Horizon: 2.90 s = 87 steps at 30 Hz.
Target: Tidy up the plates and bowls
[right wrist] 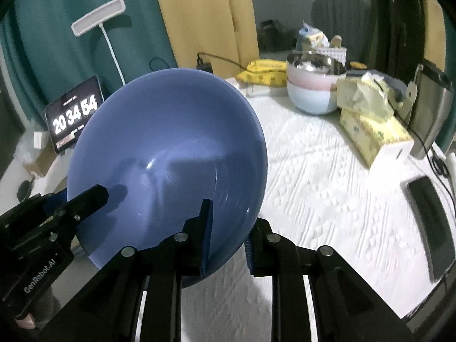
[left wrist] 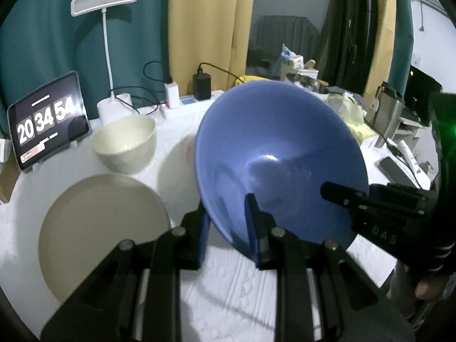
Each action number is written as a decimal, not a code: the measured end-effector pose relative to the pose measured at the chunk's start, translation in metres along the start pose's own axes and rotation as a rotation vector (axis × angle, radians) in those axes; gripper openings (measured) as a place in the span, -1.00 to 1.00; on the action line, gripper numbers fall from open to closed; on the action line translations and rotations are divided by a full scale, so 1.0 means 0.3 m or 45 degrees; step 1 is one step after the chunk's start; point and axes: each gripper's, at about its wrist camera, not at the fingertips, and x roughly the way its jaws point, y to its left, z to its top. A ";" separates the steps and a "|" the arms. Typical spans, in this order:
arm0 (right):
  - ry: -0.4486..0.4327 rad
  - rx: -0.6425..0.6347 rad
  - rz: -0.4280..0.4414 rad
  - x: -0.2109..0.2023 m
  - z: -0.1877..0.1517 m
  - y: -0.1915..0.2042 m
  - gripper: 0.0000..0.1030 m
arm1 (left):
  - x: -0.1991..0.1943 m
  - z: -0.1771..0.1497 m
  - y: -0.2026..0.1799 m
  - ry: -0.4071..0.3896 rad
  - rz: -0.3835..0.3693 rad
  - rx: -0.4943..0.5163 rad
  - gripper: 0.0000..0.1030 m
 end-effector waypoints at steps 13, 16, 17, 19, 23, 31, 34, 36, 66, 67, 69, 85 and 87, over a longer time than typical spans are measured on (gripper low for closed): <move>0.058 -0.010 0.013 -0.038 -0.056 0.024 -0.50 | -0.050 -0.064 -0.010 0.053 -0.033 0.023 -0.51; 0.085 -0.005 0.007 -0.041 -0.075 0.024 -0.50 | -0.047 -0.081 -0.010 0.083 -0.039 0.025 -0.48; 0.090 -0.002 0.011 -0.044 -0.081 0.024 -0.50 | -0.045 -0.086 -0.010 0.096 -0.041 0.019 -0.48; 0.096 0.001 0.018 -0.048 -0.086 0.024 -0.50 | -0.041 -0.092 -0.005 0.113 -0.047 0.013 -0.48; 0.104 0.004 0.032 -0.055 -0.082 0.028 -0.50 | -0.031 -0.098 0.000 0.133 -0.048 0.006 -0.47; 0.131 0.024 0.025 -0.060 -0.055 0.020 -0.37 | -0.030 -0.103 0.014 0.162 -0.054 0.018 -0.45; 0.111 0.026 0.015 -0.071 -0.043 0.013 -0.34 | -0.031 -0.104 0.013 0.165 -0.057 0.028 -0.44; 0.105 0.029 0.003 -0.071 -0.035 0.008 -0.34 | -0.029 -0.101 0.025 0.172 -0.058 0.021 -0.42; -0.005 -0.026 0.022 -0.055 0.165 0.026 -0.33 | -0.079 0.086 0.134 0.004 0.002 -0.047 -0.31; -0.005 -0.029 0.023 -0.052 0.171 0.027 -0.33 | -0.073 0.095 0.139 0.001 0.005 -0.048 -0.31; -0.005 -0.034 0.026 -0.042 0.186 0.030 -0.33 | -0.064 0.106 0.147 -0.002 0.012 -0.052 -0.31; 0.016 -0.071 0.041 0.042 0.282 0.051 -0.33 | 0.033 0.203 0.203 -0.004 0.034 -0.084 -0.31; 0.022 -0.074 0.044 0.056 0.292 0.057 -0.33 | 0.046 0.211 0.208 0.000 0.035 -0.087 -0.31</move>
